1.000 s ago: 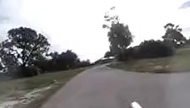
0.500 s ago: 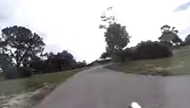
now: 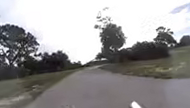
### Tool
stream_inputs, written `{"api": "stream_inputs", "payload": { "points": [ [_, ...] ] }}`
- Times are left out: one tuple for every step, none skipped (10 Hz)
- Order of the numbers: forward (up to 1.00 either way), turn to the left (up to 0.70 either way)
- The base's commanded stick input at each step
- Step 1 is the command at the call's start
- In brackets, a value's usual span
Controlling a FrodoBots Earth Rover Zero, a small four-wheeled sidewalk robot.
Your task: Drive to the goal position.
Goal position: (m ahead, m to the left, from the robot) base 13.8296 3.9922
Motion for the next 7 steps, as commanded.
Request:
{"api": "stream_inputs", "payload": {
  "points": [
    [0.69,0.03],
    [0.69,0.03],
    [0.69,0.03],
    [0.69,0.03],
    [0.69,0.03],
    [0.69,0.03],
    [0.69,0.03]
  ]
}}
